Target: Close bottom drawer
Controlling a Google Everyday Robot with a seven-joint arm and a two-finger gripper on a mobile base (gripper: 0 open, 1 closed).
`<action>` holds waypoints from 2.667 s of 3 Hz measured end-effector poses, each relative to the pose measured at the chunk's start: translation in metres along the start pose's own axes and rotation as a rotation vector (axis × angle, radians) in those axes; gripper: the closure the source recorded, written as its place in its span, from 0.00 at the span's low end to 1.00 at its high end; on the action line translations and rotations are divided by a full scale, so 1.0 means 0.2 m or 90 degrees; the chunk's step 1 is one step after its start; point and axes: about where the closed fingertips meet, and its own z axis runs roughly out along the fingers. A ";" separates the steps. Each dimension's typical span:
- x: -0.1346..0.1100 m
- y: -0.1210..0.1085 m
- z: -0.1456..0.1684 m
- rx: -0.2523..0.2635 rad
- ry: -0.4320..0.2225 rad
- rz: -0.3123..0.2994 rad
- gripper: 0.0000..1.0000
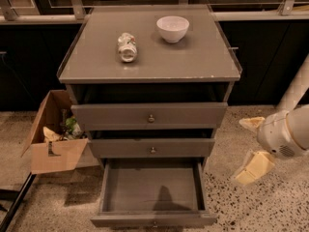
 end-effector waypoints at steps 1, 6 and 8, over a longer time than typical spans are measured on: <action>0.06 0.03 0.13 -0.030 0.011 0.015 0.00; 0.09 0.07 0.18 -0.014 0.002 0.021 1.00; 0.22 0.07 0.42 0.015 -0.106 0.044 1.00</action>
Offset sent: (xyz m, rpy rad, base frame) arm -0.0035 0.0065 -0.0275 0.0048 0.0522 0.0073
